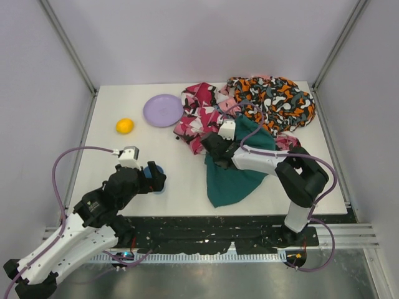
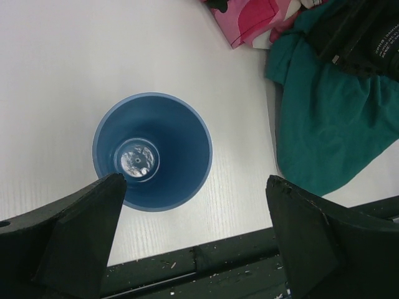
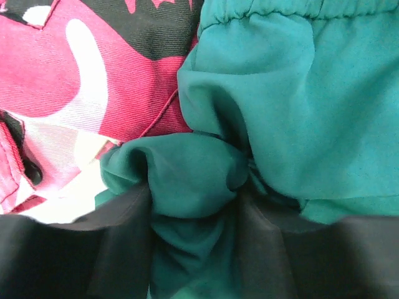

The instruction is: Pick out a specific cloth from the pile

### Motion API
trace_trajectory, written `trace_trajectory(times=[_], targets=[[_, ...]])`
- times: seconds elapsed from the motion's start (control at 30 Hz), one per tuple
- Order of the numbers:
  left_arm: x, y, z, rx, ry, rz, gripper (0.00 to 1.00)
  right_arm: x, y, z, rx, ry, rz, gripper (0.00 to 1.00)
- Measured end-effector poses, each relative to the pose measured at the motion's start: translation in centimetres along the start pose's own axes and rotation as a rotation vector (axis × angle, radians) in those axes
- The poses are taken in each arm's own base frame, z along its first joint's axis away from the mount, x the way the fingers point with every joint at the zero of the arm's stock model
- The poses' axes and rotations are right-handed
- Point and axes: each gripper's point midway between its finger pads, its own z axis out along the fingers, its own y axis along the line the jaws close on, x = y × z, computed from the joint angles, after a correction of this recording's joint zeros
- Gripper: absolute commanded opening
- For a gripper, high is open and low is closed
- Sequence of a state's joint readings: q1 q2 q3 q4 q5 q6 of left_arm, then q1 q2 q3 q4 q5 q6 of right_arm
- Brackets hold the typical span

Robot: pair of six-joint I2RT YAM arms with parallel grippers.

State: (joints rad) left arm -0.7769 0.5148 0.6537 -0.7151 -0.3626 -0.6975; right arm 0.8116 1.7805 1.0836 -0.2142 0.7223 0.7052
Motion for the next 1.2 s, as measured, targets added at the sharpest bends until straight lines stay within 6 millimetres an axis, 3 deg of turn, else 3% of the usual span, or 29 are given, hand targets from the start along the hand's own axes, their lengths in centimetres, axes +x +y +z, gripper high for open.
trace_trajectory(times=[0.1,0.23,0.33,0.43,0.67,0.8,1.0,1.1,1.2], targets=[[0.0,0.0,0.0,-0.001,0.000,0.000,1.00,-0.3,-0.6,0.4,0.018,0.000,0.016,0.05],[0.0,0.0,0.0,-0.001,0.000,0.000,1.00,-1.4,-1.2,0.7,0.006,0.010,0.020,0.05],[-0.1,-0.2,0.1,-0.001,0.003,0.002,1.00,-3.4,-2.8,1.1,0.003,0.021,0.028,0.05],[-0.5,-1.0,0.4,0.019,0.012,0.004,1.00,-7.1,-5.1,1.5,0.025,0.004,0.063,0.05],[-0.8,-5.0,3.1,0.080,0.112,0.041,1.00,-17.9,-10.8,2.8,0.049,-0.072,0.234,0.05],[-1.2,-8.1,6.0,0.106,0.178,0.074,1.00,-23.3,-12.8,3.2,0.012,-0.119,0.323,0.05],[-1.6,-11.9,11.0,0.131,0.237,0.108,1.00,-28.5,-15.1,3.8,-0.066,-0.142,0.413,0.05],[-1.6,-13.9,13.9,0.136,0.276,0.112,1.00,-29.7,-15.8,4.9,-0.054,-0.142,0.407,0.05],[-1.9,-16.5,17.5,0.152,0.306,0.106,1.00,-29.7,-15.8,6.7,-0.038,-0.130,0.393,0.05]])
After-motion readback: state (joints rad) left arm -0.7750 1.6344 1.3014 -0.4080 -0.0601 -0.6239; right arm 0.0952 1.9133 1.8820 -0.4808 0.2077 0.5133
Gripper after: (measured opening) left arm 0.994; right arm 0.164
